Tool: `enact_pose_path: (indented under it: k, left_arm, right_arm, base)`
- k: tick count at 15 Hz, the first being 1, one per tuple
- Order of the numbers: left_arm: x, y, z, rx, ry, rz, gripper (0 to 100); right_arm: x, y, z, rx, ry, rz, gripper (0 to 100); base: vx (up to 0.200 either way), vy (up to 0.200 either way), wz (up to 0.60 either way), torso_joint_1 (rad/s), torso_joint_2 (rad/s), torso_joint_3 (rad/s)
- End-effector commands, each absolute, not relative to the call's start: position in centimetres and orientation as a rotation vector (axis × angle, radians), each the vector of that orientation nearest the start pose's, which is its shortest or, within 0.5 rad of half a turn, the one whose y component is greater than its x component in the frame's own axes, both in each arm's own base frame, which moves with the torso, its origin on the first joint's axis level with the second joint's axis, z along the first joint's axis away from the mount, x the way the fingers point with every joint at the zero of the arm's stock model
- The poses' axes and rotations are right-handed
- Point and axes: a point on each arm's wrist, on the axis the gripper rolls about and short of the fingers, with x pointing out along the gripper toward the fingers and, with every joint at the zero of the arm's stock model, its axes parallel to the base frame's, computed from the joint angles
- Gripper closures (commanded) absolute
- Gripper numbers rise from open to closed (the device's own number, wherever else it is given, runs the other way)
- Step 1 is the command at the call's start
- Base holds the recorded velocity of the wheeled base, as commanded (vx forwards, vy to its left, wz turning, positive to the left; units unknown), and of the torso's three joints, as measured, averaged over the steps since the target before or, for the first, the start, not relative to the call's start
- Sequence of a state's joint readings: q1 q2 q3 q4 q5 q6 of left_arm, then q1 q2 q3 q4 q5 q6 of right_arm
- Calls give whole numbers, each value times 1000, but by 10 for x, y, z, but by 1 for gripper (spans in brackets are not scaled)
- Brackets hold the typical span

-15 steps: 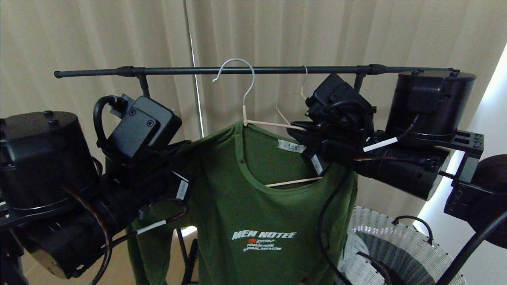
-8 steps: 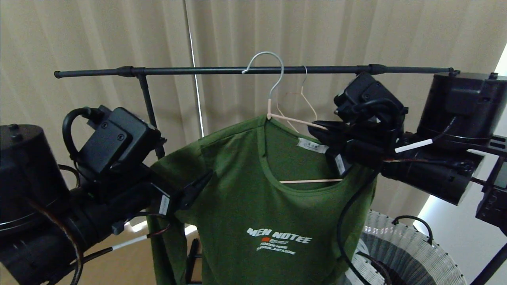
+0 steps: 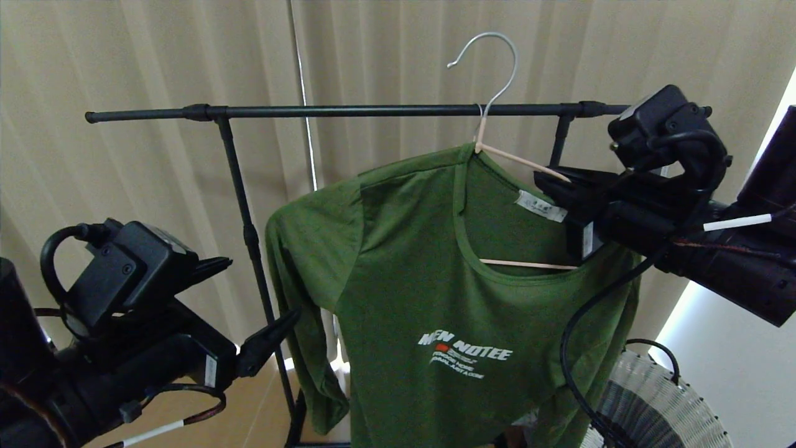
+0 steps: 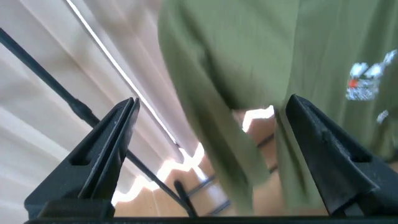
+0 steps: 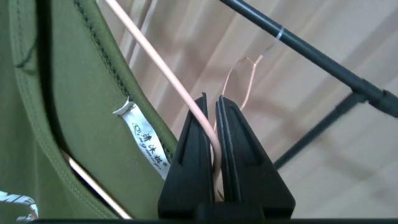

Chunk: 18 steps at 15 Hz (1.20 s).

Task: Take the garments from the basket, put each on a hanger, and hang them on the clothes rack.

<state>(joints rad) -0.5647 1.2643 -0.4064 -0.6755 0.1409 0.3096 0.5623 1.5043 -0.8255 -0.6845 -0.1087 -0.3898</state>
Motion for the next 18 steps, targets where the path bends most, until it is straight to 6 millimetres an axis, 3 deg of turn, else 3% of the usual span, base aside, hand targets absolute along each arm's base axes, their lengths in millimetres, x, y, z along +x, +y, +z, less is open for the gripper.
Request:
enact_pose_path:
  k: [1,9,10,15,18]
  left_arm:
    - [153,-93,183,368,110,-444,0]
    - [163,-90,181,372,131,-408,0]
    - [164,-90,180,374,137,-407,100]
    - [171,-89,176,377,156,-385,100]
    - [175,-76,172,388,178,-319,100]
  right_arm:
    - [219,135,257,-363,-122,443,100]
    - [206,130,264,-339,-150,450,100]
    - [206,129,264,-338,-151,448,100]
    - [203,127,262,-342,-145,446,100]
    - [200,124,264,-343,-145,440,100]
  base:
    - [0,0,0,0,0,0]
    - [0,0,0,0,0,0]
    - [0,0,0,0,0,0]
    - [0,0,0,0,0,0]
    - [0,0,0,0,0,0]
